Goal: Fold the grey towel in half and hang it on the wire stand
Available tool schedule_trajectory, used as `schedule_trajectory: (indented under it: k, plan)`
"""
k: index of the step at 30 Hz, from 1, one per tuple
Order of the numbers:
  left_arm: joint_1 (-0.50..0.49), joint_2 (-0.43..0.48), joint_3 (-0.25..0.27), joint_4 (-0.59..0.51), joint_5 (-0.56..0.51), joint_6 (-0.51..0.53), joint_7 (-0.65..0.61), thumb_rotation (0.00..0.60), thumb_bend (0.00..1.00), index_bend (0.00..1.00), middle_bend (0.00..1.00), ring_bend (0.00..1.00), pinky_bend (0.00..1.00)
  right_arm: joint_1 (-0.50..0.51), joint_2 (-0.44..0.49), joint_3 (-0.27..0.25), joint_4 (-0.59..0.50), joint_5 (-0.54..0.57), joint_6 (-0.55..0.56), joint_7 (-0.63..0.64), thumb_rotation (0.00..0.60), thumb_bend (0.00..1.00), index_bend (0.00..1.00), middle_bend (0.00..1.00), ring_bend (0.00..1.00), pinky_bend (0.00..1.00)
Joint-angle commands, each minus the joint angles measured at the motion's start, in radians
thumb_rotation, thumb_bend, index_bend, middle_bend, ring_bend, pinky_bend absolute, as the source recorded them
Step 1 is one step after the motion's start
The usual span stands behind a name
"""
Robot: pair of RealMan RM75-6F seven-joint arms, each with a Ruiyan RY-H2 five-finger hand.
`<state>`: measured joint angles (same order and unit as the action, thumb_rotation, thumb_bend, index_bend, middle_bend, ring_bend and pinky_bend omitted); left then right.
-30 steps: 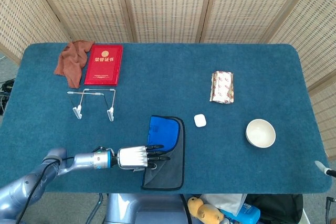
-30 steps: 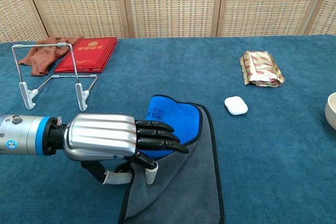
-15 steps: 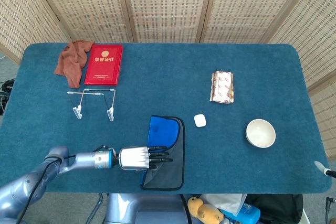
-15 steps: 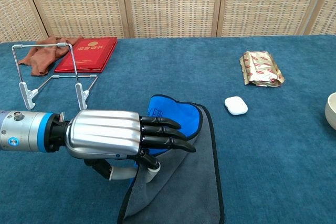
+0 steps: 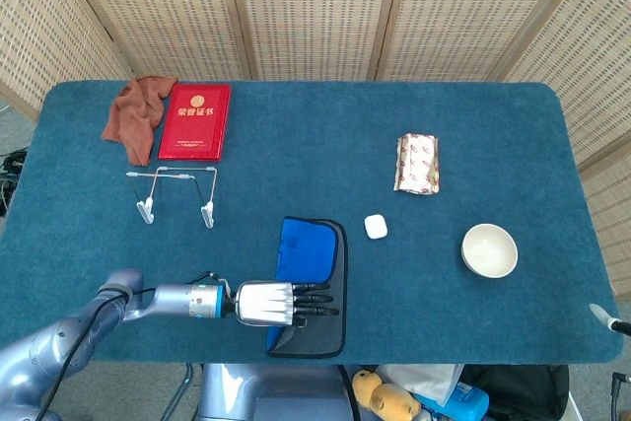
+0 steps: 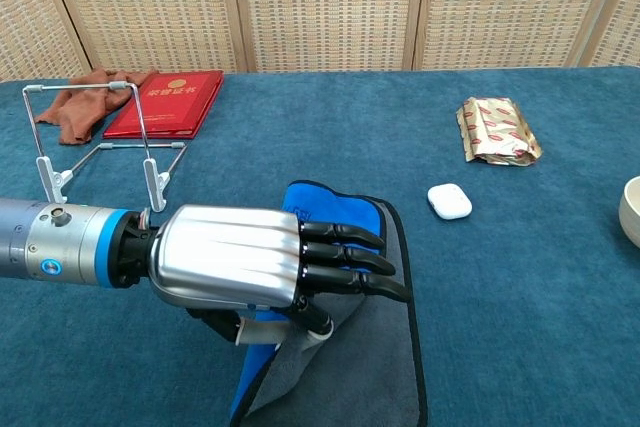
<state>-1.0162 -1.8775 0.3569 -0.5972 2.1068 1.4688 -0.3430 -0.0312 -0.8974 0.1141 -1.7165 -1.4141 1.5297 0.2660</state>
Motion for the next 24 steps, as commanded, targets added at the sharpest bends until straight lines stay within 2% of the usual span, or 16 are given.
schedule_trajectory:
  k: [1,5,14,17,19,21,23,24]
  plan:
    - [-0.016,-0.003,-0.004,-0.012,0.006,-0.012,0.017,0.600,0.58,0.62,0.00,0.00,0.00,0.000,0.000,-0.001,0.000,-0.002,0.001,0.000,0.600,0.00,0.00,0.00,0.00,0.00]
    - [-0.060,-0.024,-0.012,-0.016,0.023,-0.051,0.061,0.600,0.58,0.62,0.00,0.00,0.00,-0.001,0.001,-0.002,0.000,-0.005,0.003,0.004,0.600,0.00,0.00,0.00,0.00,0.00]
    - [-0.095,-0.059,-0.018,-0.014,0.030,-0.091,0.096,0.600,0.58,0.62,0.00,0.00,0.00,-0.002,0.004,-0.001,0.006,0.000,0.000,0.018,0.600,0.00,0.00,0.00,0.00,0.00]
    - [-0.103,-0.068,-0.019,-0.014,0.031,-0.099,0.104,0.600,0.58,0.58,0.00,0.00,0.00,-0.002,0.004,-0.001,0.009,0.001,-0.001,0.023,0.600,0.00,0.00,0.00,0.00,0.00]
    - [-0.105,-0.073,-0.020,-0.014,0.030,-0.100,0.109,0.600,0.57,0.45,0.00,0.00,0.00,-0.002,0.005,-0.001,0.011,0.002,-0.001,0.026,0.600,0.00,0.00,0.00,0.00,0.00]
    - [-0.106,-0.077,-0.023,-0.014,0.028,-0.099,0.111,0.600,0.52,0.14,0.00,0.00,0.00,-0.002,0.005,-0.001,0.012,0.003,-0.002,0.030,0.600,0.00,0.00,0.00,0.00,0.00]
    - [-0.106,-0.081,-0.025,-0.014,0.024,-0.100,0.113,0.600,0.49,0.00,0.00,0.00,0.00,-0.002,0.006,-0.001,0.013,0.004,-0.003,0.032,0.600,0.00,0.00,0.00,0.00,0.00]
    - [-0.105,-0.083,-0.028,-0.014,0.021,-0.097,0.115,0.600,0.49,0.00,0.00,0.00,0.00,-0.002,0.007,-0.001,0.013,0.003,-0.003,0.033,0.600,0.00,0.00,0.00,0.00,0.00]
